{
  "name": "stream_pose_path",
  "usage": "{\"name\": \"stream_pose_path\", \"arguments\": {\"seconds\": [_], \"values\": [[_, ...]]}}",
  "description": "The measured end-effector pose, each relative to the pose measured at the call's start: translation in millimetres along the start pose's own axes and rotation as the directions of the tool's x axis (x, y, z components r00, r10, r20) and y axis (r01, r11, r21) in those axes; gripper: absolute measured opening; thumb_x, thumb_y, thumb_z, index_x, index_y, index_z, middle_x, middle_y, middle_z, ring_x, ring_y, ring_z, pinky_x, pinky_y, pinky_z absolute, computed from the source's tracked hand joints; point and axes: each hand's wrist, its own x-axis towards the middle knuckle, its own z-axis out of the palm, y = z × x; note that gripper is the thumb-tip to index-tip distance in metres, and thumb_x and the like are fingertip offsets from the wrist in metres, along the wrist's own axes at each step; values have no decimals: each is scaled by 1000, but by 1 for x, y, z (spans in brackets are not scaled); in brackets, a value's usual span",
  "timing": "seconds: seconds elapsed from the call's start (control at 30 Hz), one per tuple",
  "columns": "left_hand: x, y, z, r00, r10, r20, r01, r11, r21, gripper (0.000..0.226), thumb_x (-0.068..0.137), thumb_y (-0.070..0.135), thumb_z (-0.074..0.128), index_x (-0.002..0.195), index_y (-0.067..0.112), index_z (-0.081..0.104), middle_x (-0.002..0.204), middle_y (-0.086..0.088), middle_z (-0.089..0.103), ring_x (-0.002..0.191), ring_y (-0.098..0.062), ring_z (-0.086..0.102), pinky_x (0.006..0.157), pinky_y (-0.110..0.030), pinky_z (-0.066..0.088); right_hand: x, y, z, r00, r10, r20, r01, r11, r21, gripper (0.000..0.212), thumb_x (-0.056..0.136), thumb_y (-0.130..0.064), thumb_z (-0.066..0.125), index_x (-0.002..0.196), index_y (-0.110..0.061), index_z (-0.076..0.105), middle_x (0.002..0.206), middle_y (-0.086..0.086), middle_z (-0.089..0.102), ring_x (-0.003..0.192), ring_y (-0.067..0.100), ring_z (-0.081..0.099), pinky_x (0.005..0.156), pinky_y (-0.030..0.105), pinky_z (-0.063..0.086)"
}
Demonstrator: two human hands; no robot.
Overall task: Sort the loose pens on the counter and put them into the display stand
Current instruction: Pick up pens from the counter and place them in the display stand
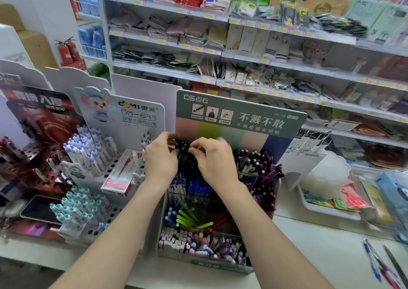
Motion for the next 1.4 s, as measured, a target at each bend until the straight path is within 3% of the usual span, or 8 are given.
{"name": "stream_pose_path", "arguments": {"seconds": [0.3, 0.4, 0.5, 0.8, 0.93, 1.07, 1.27, 1.4], "values": [[-5, -17, -2, 998, 57, 41, -57, 998, -1, 29, 89, -4, 64, 111, 14, 68, 99, -1, 71, 91, -17, 61, 83, -28, 48, 13, -9, 4, 992, 60, 107, -48, 993, -108, 19, 96, -32, 67, 100, -25, 85, 94, 1, 67, 90, 25, 62, 80, 42, 54], [-12, -20, 1, 990, 125, 59, -124, 992, -17, 39, 90, -7, 60, 123, 14, 68, 115, -1, 67, 104, -10, 57, 93, -20, 45, 16, -7, 7, 982, 190, 18, -188, 980, -70, 15, 91, -25, 72, 98, -24, 84, 95, 1, 69, 89, 25, 65, 84, 43, 57], [-17, -21, 2, 981, 178, 82, -176, 984, -26, 42, 95, -7, 58, 130, 13, 71, 125, -1, 71, 112, -7, 60, 102, -8, 37, 13, -10, 9, 984, 155, 86, -144, 982, -119, 18, 95, -25, 68, 105, -23, 83, 98, 2, 69, 94, 28, 64, 86, 46, 55], [-25, -14, 1, 976, 215, 33, -212, 974, -76, 42, 99, -5, 57, 135, 15, 63, 122, -3, 70, 109, -19, 65, 97, -33, 55, -23, -22, 15, 992, 106, 62, -74, 918, -391, 38, 91, -26, 52, 120, -20, 76, 97, 3, 67, 90, 29, 61, 78, 44, 46], [-35, -15, 2, 965, 260, 32, -257, 963, -77, 43, 97, -9, 57, 135, 10, 64, 129, -5, 68, 119, -21, 64, 107, -40, 54, -29, -24, 4, 969, 199, 150, -117, 894, -432, 49, 95, -32, 52, 143, -31, 62, 117, 3, 65, 109, 31, 56, 89, 47, 40], [-49, -7, 0, 941, 337, -21, -338, 939, -63, 48, 85, -18, 58, 123, 11, 65, 124, -3, 57, 119, -20, 56, 106, -34, 47, -38, -20, -19, 932, 154, 328, -45, 947, -317, 54, 107, -30, 44, 161, -29, 36, 151, -4, 49, 139, 24, 39, 108, 50, 29], [-78, 14, 8, 898, 410, 160, -378, 905, -197, 24, 90, -3, 67, 100, 19, 68, 100, 9, 59, 85, -7, 59, 77, -17, 47, -91, 6, -61, 970, 236, -61, -233, 971, 59, 35, 100, -10, 54, 131, -19, 70, 125, -3, 69, 119, 16, 60, 104, 40, 50], [-106, 38, 23, 823, 459, 335, -377, 882, -284, 19, 91, 6, 69, 94, 24, 69, 90, 13, 65, 74, -11, 63, 68, -27, 52, -131, 21, -86, 919, 378, -115, -355, 918, 179, 32, 101, -6, 57, 123, -19, 75, 117, -9, 74, 112, 6, 66, 99, 24, 52]]}}
